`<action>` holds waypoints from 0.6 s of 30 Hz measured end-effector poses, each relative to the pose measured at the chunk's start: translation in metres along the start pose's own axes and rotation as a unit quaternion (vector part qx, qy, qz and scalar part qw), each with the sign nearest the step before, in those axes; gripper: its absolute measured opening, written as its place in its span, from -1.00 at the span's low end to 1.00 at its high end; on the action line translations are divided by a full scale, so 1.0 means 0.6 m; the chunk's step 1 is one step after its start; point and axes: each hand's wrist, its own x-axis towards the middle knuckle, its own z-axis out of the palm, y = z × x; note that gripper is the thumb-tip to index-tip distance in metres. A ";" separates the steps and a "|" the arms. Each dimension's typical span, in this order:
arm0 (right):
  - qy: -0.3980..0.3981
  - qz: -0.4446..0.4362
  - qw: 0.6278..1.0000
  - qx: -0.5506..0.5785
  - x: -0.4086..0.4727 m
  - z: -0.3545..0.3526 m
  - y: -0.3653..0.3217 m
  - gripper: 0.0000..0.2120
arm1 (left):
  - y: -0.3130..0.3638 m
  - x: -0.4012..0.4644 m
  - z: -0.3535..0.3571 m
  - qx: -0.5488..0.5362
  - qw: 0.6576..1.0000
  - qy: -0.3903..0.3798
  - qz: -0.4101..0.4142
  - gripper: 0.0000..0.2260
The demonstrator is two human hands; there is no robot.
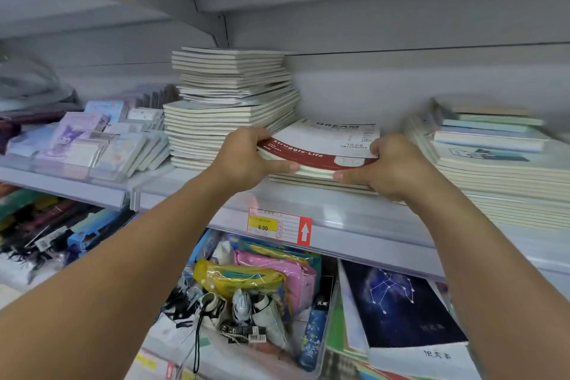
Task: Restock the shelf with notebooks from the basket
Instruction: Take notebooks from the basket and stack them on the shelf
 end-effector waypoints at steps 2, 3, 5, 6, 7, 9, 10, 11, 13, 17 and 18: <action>0.015 -0.014 1.000 -0.022 0.002 0.006 0.005 -0.59 | -0.008 -0.002 0.007 0.038 0.999 -0.008 0.034 -0.51; 0.022 -0.019 0.999 -0.041 0.003 0.010 0.007 -0.63 | -0.012 -0.003 0.011 0.053 0.998 -0.007 0.043 -0.54; 0.038 -0.028 0.997 -0.063 0.001 0.020 0.008 -0.69 | -0.017 -0.004 0.019 0.064 0.997 0.023 0.048 -0.59; 0.043 -0.030 0.997 -0.064 0.000 0.024 0.010 -0.68 | -0.017 -0.003 0.022 0.064 0.996 0.039 0.045 -0.60; 0.048 -0.034 0.996 -0.066 0.000 0.026 0.012 -0.67 | -0.016 -0.002 0.025 0.065 0.996 0.045 0.041 -0.61; 0.054 -0.040 0.995 -0.075 0.000 0.028 0.015 -0.70 | -0.015 0.001 0.029 0.073 0.996 0.036 0.038 -0.68; 0.059 -0.039 0.994 -0.081 0.000 0.030 0.017 -0.72 | -0.015 0.002 0.031 0.080 0.996 0.033 0.035 -0.72; 0.065 -0.040 0.993 -0.089 0.001 0.032 0.019 -0.73 | -0.016 0.002 0.032 0.091 0.995 0.036 0.031 -0.75; 0.081 -0.047 0.989 -0.112 0.002 0.035 0.022 -0.77 | -0.016 0.003 0.036 0.122 0.991 0.054 0.017 -0.75; 0.100 -0.055 0.986 -0.124 -0.004 0.036 0.018 -0.83 | -0.005 0.003 0.045 0.141 0.983 0.110 -0.030 -0.73; 0.112 -0.059 0.983 -0.135 -0.010 0.037 0.016 -0.82 | 0.000 0.002 0.044 0.132 0.983 0.120 -0.043 -0.76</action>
